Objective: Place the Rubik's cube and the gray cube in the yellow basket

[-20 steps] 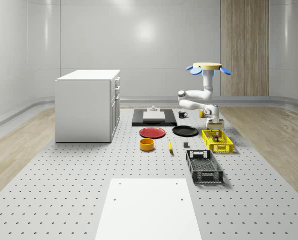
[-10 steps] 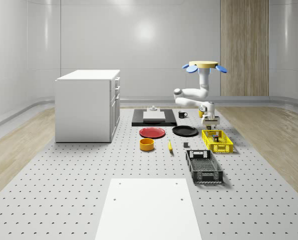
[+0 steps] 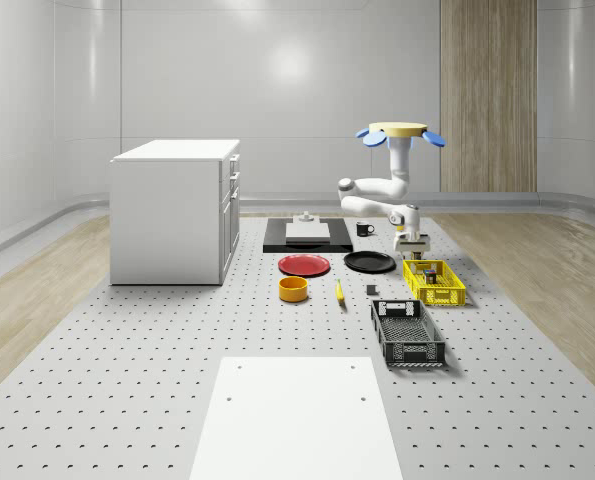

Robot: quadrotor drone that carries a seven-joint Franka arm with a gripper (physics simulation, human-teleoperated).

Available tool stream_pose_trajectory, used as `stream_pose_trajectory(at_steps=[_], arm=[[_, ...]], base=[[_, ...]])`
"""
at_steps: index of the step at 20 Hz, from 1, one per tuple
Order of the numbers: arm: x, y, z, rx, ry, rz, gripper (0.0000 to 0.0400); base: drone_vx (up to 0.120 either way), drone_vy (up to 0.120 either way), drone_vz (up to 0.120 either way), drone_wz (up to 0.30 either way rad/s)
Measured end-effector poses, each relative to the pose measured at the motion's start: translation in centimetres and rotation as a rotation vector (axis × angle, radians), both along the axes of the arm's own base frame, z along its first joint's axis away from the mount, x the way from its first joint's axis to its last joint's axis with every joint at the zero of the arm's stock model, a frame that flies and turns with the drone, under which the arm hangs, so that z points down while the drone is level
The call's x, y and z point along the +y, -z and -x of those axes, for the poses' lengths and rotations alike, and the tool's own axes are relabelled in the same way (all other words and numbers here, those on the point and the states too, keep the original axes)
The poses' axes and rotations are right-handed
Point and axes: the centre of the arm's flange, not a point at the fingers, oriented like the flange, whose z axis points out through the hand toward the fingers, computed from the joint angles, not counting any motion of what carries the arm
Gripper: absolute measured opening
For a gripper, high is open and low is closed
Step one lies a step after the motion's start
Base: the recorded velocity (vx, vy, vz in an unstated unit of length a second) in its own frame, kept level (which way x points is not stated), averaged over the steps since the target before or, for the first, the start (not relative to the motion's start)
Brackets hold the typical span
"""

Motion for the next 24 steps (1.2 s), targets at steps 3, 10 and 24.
stream_pose_trajectory(at_steps=[3, 10, 24], arm=[[0.0, 0.01, 0.0, 0.0, 0.0, 0.0, 0.04], [0.0, 0.01, 0.0, 0.0, 0.0, 0.0, 0.04], [0.0, 0.01, 0.0, 0.0, 0.0, 0.0, 0.04]], base=[[0.12, -0.12, 0.0, 0.0], [0.12, -0.12, 0.0, 0.0], [0.083, -0.12, 0.0, 0.0]])
